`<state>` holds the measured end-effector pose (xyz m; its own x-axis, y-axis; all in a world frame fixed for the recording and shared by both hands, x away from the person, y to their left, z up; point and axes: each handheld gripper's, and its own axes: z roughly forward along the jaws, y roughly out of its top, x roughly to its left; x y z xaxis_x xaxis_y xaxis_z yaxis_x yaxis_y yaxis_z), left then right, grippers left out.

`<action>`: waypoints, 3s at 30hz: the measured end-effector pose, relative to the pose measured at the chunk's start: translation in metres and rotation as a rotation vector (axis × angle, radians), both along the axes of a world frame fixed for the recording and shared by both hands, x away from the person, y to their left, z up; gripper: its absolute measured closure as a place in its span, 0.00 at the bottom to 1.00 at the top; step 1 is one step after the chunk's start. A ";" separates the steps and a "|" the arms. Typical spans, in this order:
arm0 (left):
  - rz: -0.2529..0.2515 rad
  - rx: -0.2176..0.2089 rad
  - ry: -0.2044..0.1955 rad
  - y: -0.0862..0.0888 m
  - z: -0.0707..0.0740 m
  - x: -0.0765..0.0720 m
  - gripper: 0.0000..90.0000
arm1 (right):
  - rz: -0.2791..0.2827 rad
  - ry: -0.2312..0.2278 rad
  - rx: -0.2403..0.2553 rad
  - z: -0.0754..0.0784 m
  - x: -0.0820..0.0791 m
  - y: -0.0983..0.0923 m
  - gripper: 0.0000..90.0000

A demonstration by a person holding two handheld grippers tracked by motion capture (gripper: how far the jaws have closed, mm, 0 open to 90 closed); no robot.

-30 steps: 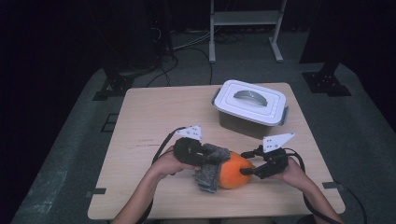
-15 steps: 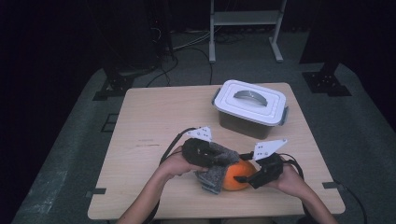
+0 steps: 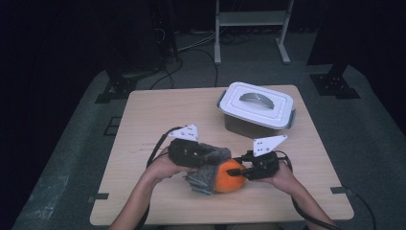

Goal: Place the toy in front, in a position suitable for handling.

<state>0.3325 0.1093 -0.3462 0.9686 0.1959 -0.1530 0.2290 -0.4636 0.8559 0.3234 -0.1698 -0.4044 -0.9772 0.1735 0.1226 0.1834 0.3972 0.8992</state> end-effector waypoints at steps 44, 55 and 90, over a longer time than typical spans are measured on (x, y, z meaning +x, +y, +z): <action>-0.017 -0.003 0.058 -0.005 -0.031 0.006 0.76 | 0.021 0.017 -0.033 -0.026 0.004 -0.022 0.47; 0.017 -0.001 0.080 0.009 -0.041 0.006 0.76 | -0.062 -0.018 -0.101 -0.017 -0.014 -0.022 0.35; 0.014 -0.002 0.151 0.023 -0.058 0.013 0.76 | 0.012 -0.071 -0.092 -0.023 -0.003 -0.017 0.56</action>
